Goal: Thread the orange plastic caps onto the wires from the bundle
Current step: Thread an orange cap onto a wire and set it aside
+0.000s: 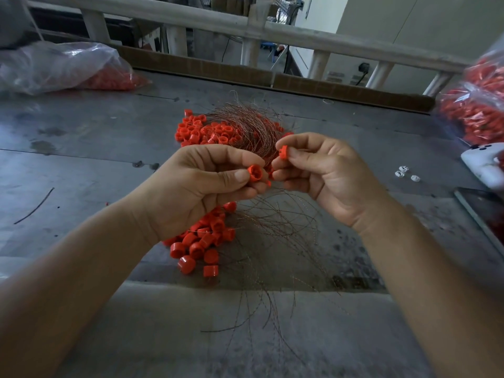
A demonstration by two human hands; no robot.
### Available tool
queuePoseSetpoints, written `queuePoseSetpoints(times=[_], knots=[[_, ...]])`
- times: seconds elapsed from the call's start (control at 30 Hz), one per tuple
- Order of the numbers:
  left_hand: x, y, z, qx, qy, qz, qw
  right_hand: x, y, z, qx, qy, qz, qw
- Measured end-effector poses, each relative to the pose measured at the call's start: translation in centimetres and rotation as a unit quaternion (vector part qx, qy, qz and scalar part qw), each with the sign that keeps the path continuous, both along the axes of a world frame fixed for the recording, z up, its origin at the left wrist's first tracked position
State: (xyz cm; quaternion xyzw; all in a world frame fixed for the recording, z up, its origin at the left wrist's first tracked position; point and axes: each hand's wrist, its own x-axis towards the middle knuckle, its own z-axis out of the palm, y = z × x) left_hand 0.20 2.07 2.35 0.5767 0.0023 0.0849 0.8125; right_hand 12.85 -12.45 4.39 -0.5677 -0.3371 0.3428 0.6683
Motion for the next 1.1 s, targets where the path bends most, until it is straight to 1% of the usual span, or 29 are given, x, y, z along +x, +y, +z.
queuePoseSetpoints(times=[0.1,0.33,0.53,0.63,0.7,0.93,1.1], knots=[[0.0,0.0,0.0,0.008,-0.001,0.001,1.0,-0.4,0.1,-0.1,-0.001,0.009,0.012,1.0],[-0.1,-0.2,0.2,0.015,0.001,0.015,1.0,-0.7,0.0,-0.2,0.013,-0.008,0.015,1.0],[-0.1,-0.3,0.2,0.025,0.004,0.061,0.998,-1.3,-0.1,-0.3,0.007,-0.151,-0.023,0.988],[0.0,-0.5,0.2,0.03,0.004,0.09,0.995,-2.0,0.1,-0.4,0.01,-0.277,-0.047,0.96],[0.0,-0.7,0.3,0.032,0.005,0.099,0.995,-2.2,0.2,-0.6,0.007,-0.33,-0.067,0.941],[-0.1,-1.0,0.5,0.084,0.003,0.118,0.989,-2.6,0.3,-1.0,0.009,-0.382,-0.086,0.92],[-0.1,-1.0,0.3,0.099,0.005,0.13,0.987,-2.7,0.4,-1.2,0.009,-0.409,-0.104,0.907]])
